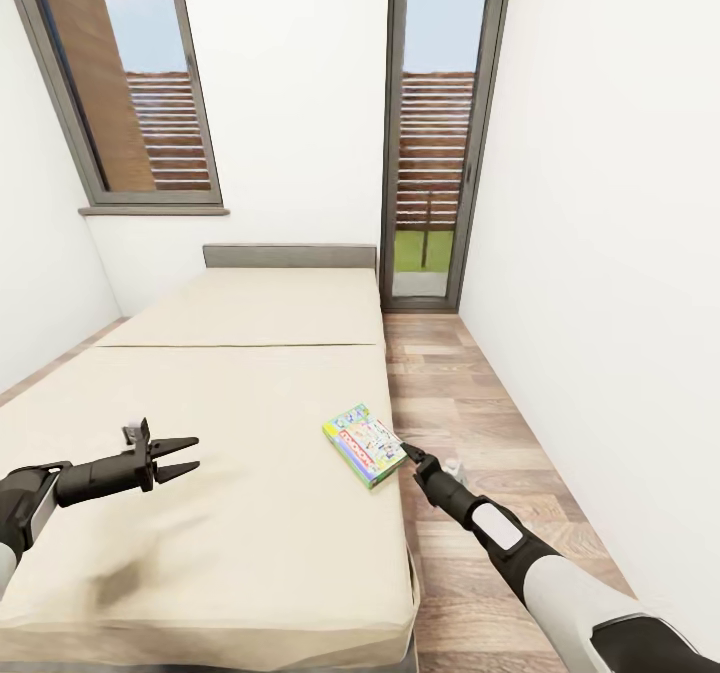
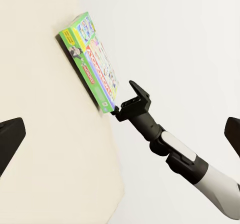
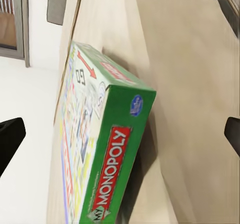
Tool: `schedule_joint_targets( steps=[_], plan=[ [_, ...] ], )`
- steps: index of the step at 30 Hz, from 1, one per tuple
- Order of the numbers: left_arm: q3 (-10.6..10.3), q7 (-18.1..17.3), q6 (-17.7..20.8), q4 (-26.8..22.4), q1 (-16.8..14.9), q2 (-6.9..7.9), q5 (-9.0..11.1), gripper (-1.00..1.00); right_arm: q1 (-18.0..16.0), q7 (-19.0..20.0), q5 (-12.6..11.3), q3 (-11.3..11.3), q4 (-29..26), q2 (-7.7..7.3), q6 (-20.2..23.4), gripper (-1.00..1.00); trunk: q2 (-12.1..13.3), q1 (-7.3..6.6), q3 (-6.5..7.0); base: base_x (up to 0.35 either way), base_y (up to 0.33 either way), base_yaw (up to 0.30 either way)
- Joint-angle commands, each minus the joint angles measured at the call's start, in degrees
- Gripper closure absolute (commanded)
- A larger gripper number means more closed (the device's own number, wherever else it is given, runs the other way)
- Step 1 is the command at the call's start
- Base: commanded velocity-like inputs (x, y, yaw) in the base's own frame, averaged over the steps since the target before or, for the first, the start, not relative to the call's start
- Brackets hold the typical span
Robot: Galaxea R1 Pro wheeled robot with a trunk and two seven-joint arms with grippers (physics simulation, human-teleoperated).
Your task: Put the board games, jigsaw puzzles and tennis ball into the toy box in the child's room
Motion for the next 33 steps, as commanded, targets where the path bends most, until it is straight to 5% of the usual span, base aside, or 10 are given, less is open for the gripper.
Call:
schedule_joint_targets(
  steps=[1, 33],
  plan=[
    [0.08, -0.31, 0.61, -0.01, -0.03, 0.01, -0.20, -1.00, -0.04, 0.12, -0.49, 0.21, 0.04, -0.01, -0.09, -1.00, -0.02, -0.01, -0.05, 0.000, 0.000, 0.000],
    [0.08, -0.31, 0.61, -0.01, -0.01, -0.03, -0.29, -1.00, -0.04, 0.04, -0.48, 0.15, 0.04, 0.07, -0.61, -1.00, -0.02, -0.01, -0.05, 0.000, 0.000, 0.000]
  ],
)
